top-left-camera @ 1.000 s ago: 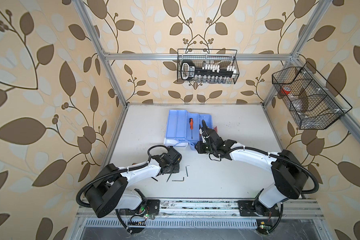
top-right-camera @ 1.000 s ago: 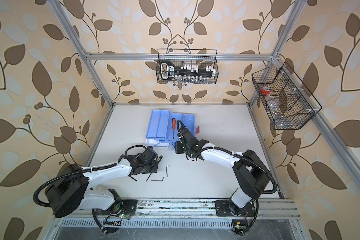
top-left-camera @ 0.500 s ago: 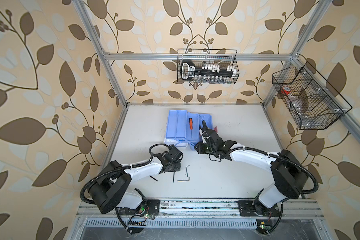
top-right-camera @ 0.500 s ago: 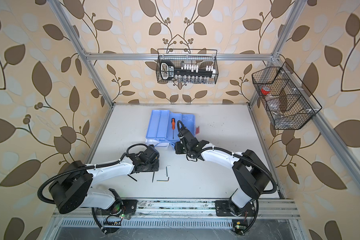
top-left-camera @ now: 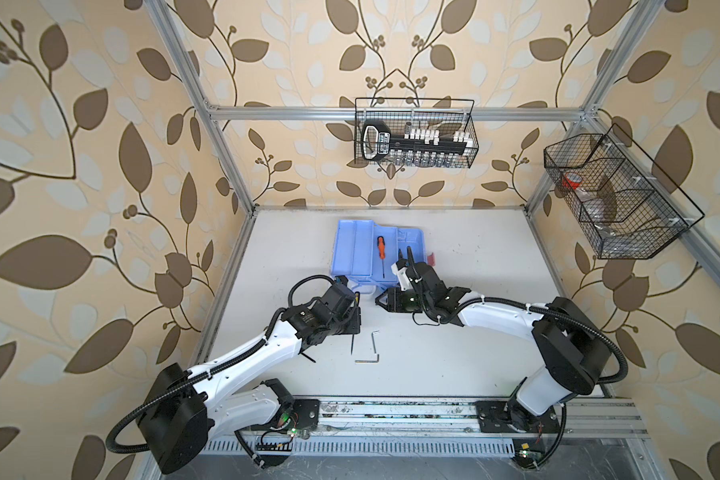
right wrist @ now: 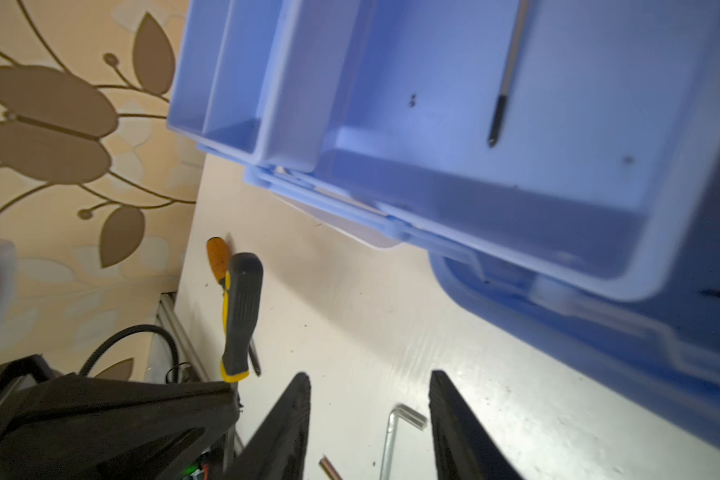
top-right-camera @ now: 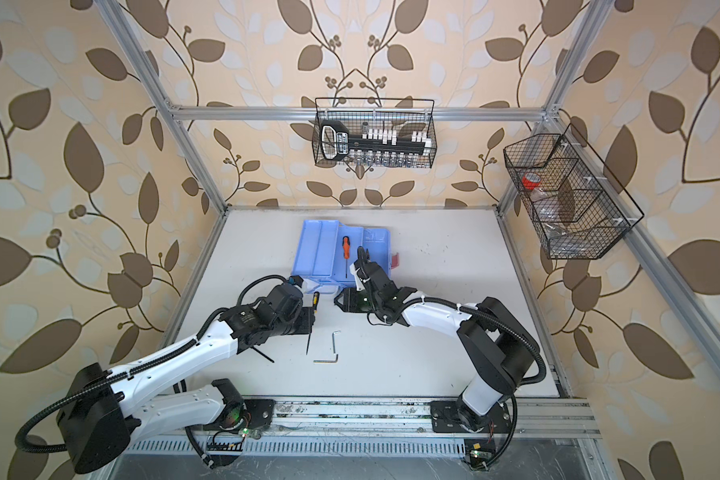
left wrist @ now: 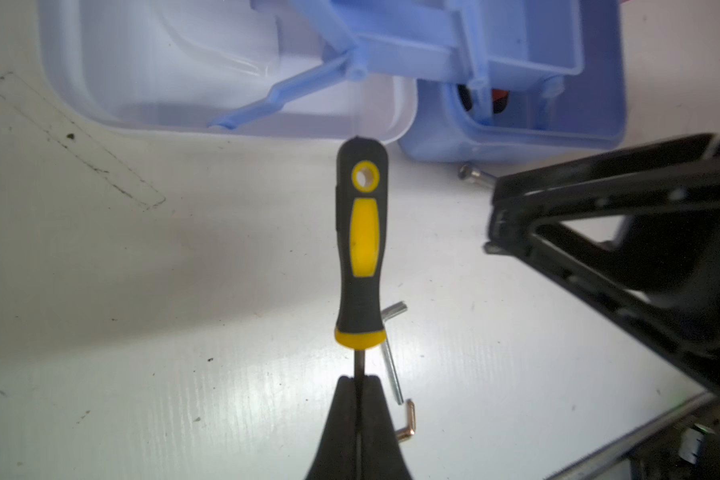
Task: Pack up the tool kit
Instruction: 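Lift the yellow-black screwdriver with left gripper toward the right gripper, then grasp the yellow-black screwdriver handle with right gripper from the left gripper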
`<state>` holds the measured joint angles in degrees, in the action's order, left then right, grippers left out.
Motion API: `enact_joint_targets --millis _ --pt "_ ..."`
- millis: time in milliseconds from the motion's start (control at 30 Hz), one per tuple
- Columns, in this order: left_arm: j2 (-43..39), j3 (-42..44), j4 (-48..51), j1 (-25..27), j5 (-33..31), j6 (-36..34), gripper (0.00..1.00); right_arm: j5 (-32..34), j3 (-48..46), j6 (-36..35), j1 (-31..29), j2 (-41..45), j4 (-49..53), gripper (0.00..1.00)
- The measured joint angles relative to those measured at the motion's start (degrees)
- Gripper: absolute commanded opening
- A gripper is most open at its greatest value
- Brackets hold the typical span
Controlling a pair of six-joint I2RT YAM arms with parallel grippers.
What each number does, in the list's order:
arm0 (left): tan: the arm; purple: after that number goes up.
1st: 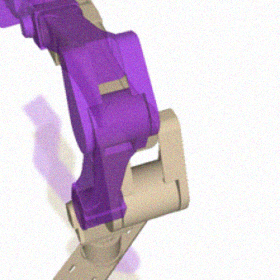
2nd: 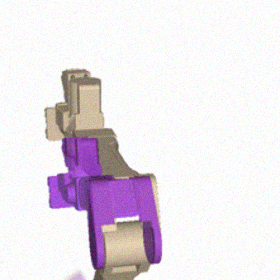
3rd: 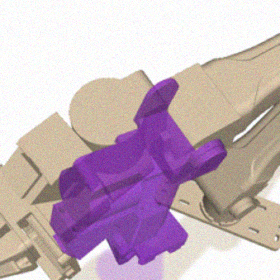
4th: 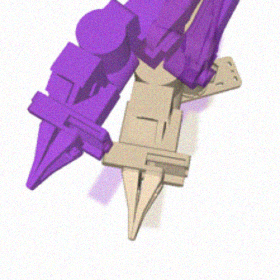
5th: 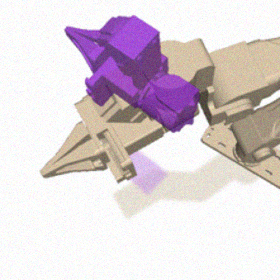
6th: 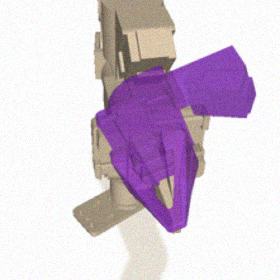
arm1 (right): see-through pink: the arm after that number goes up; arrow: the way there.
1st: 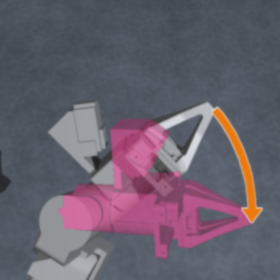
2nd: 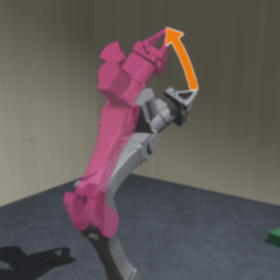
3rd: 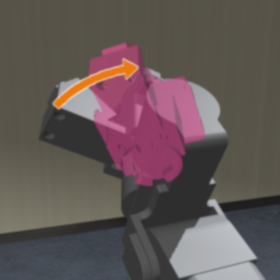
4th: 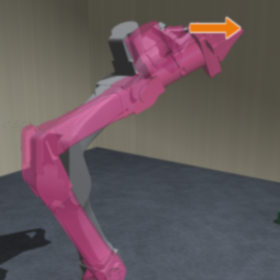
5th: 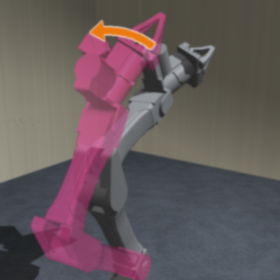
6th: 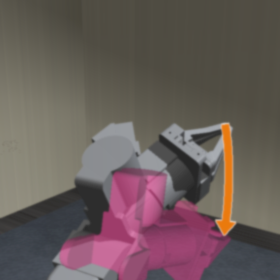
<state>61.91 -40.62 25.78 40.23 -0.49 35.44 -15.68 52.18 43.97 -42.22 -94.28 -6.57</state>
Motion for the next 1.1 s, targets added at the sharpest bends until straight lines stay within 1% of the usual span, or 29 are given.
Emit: enact_joint_targets --millis 100,200,467,733,1000,1100 --pt "-0.37 -1.88 0.13 0.00 1.84 -0.04 0.00 -2.56 0.00 2.08 -0.07 -0.68 -4.07 0.56" --pt "-0.35 -2.27 0.24 0.00 3.17 0.02 0.00 -4.22 0.57 3.69 -0.26 -1.53 -6.80 0.57" --pt "-0.35 -2.69 3.15 -0.17 3.04 0.55 0.00 -6.01 2.47 5.68 -1.46 -3.74 -7.96 0.57" --pt "0.22 -3.23 3.63 -0.15 3.61 0.57 0.00 -5.49 2.47 5.46 -1.68 -3.06 -7.02 0.58" --pt "0.22 -4.31 2.62 -0.02 7.21 0.48 0.00 -2.69 3.69 2.36 -3.58 0.31 -3.58 0.59" --pt "0.22 -4.63 2.47 -0.02 7.91 0.48 0.00 -2.27 4.59 1.60 -4.02 0.28 -2.45 0.56"
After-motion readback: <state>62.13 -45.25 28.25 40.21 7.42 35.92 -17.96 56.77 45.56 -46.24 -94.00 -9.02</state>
